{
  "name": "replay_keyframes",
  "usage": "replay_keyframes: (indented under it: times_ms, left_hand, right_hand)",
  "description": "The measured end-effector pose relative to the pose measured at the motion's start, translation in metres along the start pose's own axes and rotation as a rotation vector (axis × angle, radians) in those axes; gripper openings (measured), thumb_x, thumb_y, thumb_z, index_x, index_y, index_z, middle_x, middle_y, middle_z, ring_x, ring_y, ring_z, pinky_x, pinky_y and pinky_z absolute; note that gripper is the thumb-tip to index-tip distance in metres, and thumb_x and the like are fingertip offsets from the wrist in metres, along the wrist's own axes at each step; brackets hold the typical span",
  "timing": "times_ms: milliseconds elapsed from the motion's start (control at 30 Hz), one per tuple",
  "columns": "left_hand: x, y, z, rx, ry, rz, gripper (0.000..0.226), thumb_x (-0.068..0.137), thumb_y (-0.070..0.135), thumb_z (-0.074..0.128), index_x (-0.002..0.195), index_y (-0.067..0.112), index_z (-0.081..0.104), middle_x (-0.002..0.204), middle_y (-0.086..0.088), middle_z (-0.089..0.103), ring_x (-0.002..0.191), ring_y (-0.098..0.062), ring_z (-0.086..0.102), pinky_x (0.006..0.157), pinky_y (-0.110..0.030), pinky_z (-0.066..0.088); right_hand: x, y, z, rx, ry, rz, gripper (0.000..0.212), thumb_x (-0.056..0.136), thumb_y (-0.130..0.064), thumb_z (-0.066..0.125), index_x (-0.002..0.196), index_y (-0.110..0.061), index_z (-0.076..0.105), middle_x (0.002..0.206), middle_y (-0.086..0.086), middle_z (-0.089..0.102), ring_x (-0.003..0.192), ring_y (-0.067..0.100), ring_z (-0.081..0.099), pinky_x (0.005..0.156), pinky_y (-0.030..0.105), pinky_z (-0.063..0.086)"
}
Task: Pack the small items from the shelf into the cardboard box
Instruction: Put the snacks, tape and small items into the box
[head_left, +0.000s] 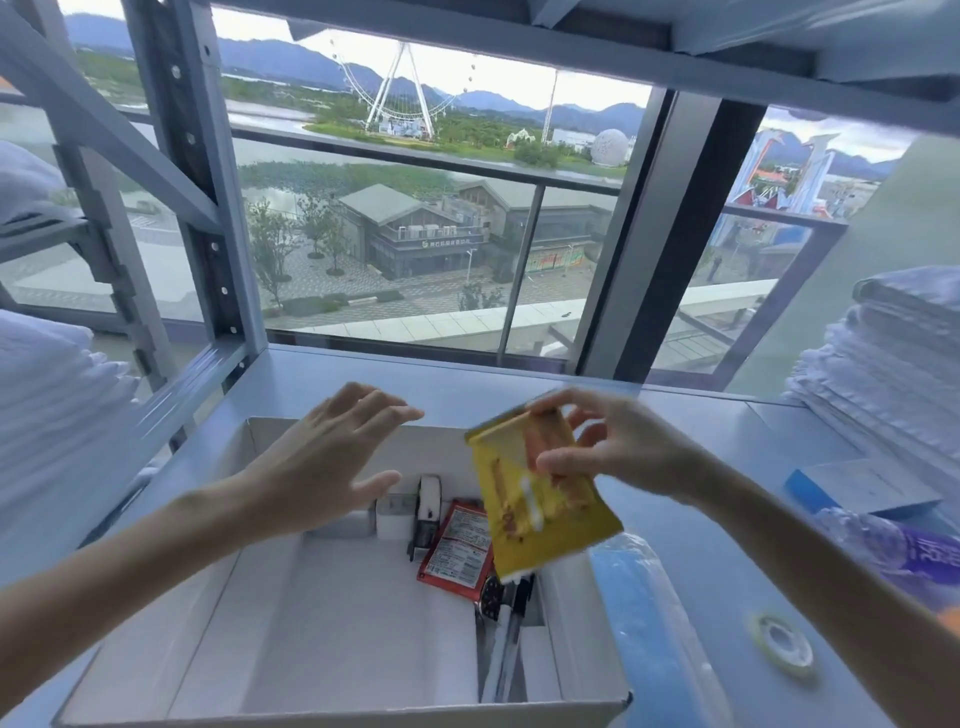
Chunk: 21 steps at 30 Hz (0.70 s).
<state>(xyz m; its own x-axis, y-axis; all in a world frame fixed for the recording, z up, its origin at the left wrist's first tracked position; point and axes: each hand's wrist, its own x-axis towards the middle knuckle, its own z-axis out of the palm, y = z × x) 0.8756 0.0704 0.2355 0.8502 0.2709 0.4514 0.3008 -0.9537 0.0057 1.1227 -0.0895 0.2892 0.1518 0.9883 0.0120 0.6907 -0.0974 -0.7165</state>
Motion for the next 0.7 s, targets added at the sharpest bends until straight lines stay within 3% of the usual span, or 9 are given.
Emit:
replay_keyframes:
  times_ms: [67,133,233,333,400,500,600,700]
  left_hand:
    - [-0.011,0.006,-0.007,-0.121,-0.001,-0.03,0.042,0.077,0.025,0.073,0.116,0.015,0.061,0.112,0.002,0.061,0.107,-0.015,0.051,0.095,-0.019,0.037]
    - [-0.021,0.011,-0.006,-0.232,-0.098,-0.043,0.029,0.084,0.023,0.065,0.112,0.018,0.061,0.111,0.006,0.059,0.106,-0.01,0.049,0.094,-0.018,0.036]
    - [-0.03,0.016,0.003,-0.167,-0.418,-0.01,0.028,0.09,0.028,0.053,0.117,0.022,0.052,0.115,0.006,0.053,0.109,-0.012,0.047,0.094,-0.027,0.04]
    - [-0.034,0.022,0.014,-0.041,-0.729,0.01,0.039,0.09,0.028,0.048,0.128,0.021,0.042,0.126,0.0,0.049,0.118,-0.019,0.044,0.096,-0.035,0.041]
    - [-0.035,0.025,0.019,-0.036,-0.831,0.009,0.044,0.09,0.026,0.047,0.133,0.02,0.037,0.131,-0.002,0.047,0.121,-0.021,0.043,0.098,-0.039,0.041]
    - [-0.033,0.028,0.024,-0.041,-0.924,0.016,0.05,0.09,0.023,0.049,0.137,0.016,0.033,0.131,-0.008,0.047,0.119,-0.025,0.043,0.097,-0.041,0.041]
    - [-0.03,0.031,0.027,-0.067,-0.996,0.035,0.052,0.088,0.015,0.049,0.137,0.012,0.031,0.13,-0.013,0.046,0.118,-0.027,0.043,0.094,-0.039,0.041]
    - [-0.027,0.033,0.03,-0.113,-1.028,0.067,0.055,0.087,0.01,0.05,0.138,0.01,0.03,0.135,-0.013,0.042,0.122,-0.028,0.04,0.099,-0.04,0.039]
  right_hand:
    - [0.0,-0.005,0.028,-0.134,-0.11,0.003,0.039,0.075,-0.031,0.075,0.111,-0.031,0.059,0.088,-0.012,0.059,0.068,-0.008,0.061,0.052,0.01,0.049]
    - [0.005,-0.008,0.051,-0.317,-0.139,0.007,0.037,0.078,-0.033,0.072,0.112,-0.028,0.06,0.089,-0.015,0.061,0.073,0.0,0.062,0.059,0.013,0.053]
    - [0.017,-0.011,0.074,-0.698,-0.09,0.064,0.03,0.082,-0.028,0.067,0.109,-0.019,0.059,0.103,0.003,0.062,0.089,0.02,0.062,0.075,0.031,0.054]
    - [0.022,-0.01,0.089,-1.018,-0.07,0.146,0.019,0.086,-0.009,0.059,0.104,-0.01,0.059,0.106,0.011,0.054,0.091,0.03,0.061,0.065,0.034,0.044]
    - [0.019,-0.01,0.091,-1.092,-0.087,0.118,0.02,0.088,-0.005,0.054,0.107,-0.009,0.06,0.109,0.01,0.05,0.094,0.028,0.058,0.066,0.032,0.046]
    - [0.007,-0.011,0.086,-1.008,-0.207,-0.051,0.025,0.088,-0.027,0.059,0.108,-0.013,0.063,0.111,0.005,0.051,0.1,0.023,0.053,0.079,0.037,0.052]
    - [-0.006,-0.014,0.089,-0.953,-0.381,-0.101,0.041,0.08,-0.049,0.063,0.109,-0.019,0.062,0.107,0.0,0.058,0.097,0.02,0.055,0.077,0.039,0.052]
    - [-0.008,-0.011,0.095,-1.074,-0.396,-0.133,0.051,0.077,-0.055,0.064,0.113,-0.02,0.058,0.105,0.0,0.061,0.096,0.022,0.057,0.077,0.038,0.051]
